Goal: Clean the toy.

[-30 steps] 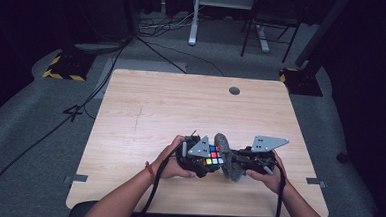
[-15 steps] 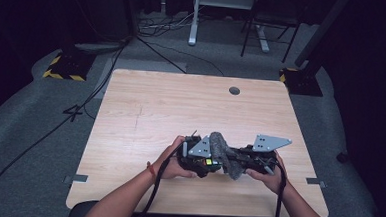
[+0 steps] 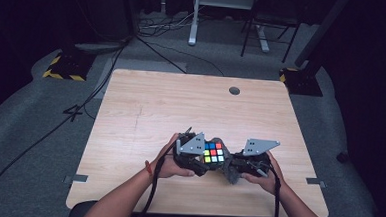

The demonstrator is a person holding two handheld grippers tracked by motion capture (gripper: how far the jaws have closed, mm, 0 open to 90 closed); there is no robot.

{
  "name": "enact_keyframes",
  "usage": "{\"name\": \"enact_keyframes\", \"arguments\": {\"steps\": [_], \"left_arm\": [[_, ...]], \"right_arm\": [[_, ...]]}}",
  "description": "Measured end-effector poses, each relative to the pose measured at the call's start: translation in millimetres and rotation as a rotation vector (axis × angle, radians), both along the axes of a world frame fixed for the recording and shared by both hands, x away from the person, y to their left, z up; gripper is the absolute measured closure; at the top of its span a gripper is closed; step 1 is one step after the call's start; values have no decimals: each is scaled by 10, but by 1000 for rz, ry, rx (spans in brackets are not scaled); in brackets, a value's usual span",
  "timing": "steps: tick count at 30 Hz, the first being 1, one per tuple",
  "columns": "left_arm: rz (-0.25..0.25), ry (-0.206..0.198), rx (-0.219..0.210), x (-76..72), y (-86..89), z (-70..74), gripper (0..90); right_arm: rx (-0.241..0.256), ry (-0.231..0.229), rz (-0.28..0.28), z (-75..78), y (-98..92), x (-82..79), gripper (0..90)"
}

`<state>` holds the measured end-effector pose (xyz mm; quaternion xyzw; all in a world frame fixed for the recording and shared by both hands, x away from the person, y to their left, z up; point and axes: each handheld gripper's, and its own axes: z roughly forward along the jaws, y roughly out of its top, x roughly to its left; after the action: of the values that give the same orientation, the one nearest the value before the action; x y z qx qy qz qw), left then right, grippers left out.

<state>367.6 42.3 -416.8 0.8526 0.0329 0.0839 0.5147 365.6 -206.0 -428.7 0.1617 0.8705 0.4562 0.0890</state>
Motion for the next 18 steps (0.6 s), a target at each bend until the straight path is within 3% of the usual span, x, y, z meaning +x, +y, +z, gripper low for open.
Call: {"name": "enact_keyframes", "arguments": {"steps": [6, 16, 18], "left_arm": [[4, 12, 18, 32, -12, -34, 336], [19, 63, 72, 113, -26, -144, 335], [18, 74, 76, 117, -35, -157, 335]], "right_arm": [[-22, -15, 13, -7, 25, -26, 798], [70, -35, -14, 98, -54, -39, 799], [70, -44, -20, 107, -59, -38, 798]]}}
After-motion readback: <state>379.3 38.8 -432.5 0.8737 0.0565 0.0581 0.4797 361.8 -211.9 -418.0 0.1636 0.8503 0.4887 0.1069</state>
